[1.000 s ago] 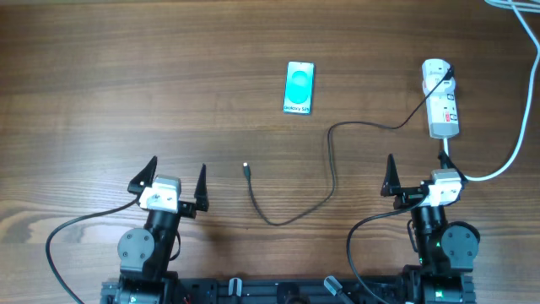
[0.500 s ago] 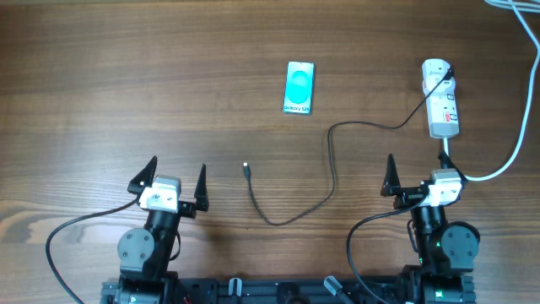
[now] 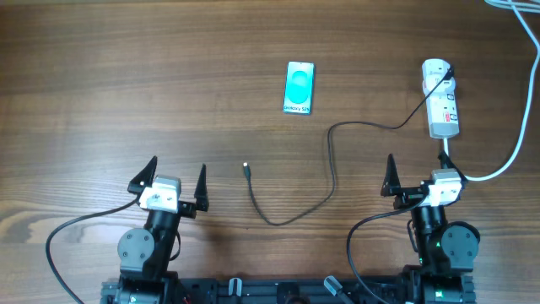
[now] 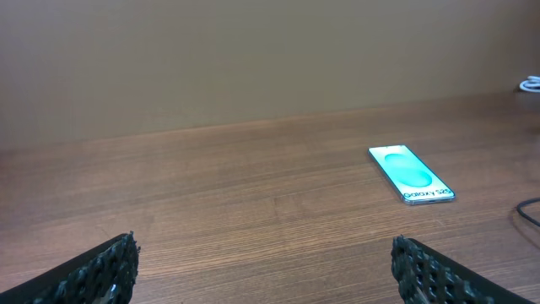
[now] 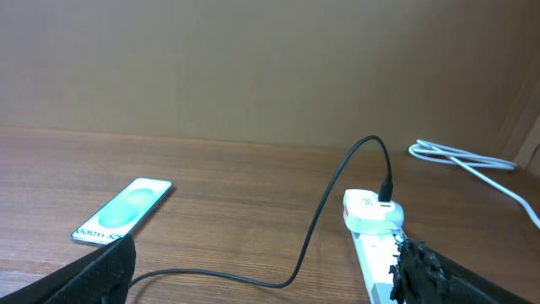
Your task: Plug charger to phone and switch on socket
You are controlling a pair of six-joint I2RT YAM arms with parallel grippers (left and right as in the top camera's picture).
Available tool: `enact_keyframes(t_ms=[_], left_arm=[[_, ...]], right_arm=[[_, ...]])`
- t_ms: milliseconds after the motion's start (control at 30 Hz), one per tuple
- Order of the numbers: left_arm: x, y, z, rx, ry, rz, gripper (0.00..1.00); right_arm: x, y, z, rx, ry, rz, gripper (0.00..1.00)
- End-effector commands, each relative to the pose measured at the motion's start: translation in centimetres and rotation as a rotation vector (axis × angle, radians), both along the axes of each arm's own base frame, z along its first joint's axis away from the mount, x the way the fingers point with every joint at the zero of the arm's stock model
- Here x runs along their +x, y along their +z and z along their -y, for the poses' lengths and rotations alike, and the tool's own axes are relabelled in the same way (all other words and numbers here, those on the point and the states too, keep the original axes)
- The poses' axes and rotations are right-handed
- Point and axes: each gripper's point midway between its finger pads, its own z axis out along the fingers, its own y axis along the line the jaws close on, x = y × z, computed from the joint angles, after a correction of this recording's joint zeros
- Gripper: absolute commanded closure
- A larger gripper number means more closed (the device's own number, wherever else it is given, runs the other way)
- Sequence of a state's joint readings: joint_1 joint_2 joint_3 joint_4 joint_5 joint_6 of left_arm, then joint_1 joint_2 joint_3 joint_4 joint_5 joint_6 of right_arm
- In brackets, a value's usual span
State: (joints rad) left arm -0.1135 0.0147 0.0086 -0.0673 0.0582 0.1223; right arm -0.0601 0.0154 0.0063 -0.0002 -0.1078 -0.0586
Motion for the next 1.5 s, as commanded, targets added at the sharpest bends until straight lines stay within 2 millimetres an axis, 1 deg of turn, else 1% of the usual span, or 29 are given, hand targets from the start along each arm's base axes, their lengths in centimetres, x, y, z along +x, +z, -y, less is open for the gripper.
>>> enact_keyframes(t_ms=[0,1233,1333,1400,1467], left_arm=[[0.0,-0.2,0.2,-0.007,-0.009,-0.006,0.00],[-0.1,-0.1,0.3,0.001,-0.016,-0.001,0.00],[-0.1,0.6,0.6,-0.034,-0.030,0.022,0.00],[-0.3,2.5,1.4,-0.174,-0.075,0.067,0.00],[-0.7,4.2,2.1,-0.356,-0.120,0.064,0.00]], right_arm=[[0.0,0.2,0.1,-0.019,-0.005,0.011,0.00],[0.0,0.2,0.1,-0.019,-0.005,0.012,0.00],[0.0,0.2,0.1,-0.019,-0.005,0.012,0.00],[0.0,0.2,0.1,-0.019,-0.005,0.011,0.00],[0.0,0.2,0.1,-0.019,-0.005,0.012,0.00]])
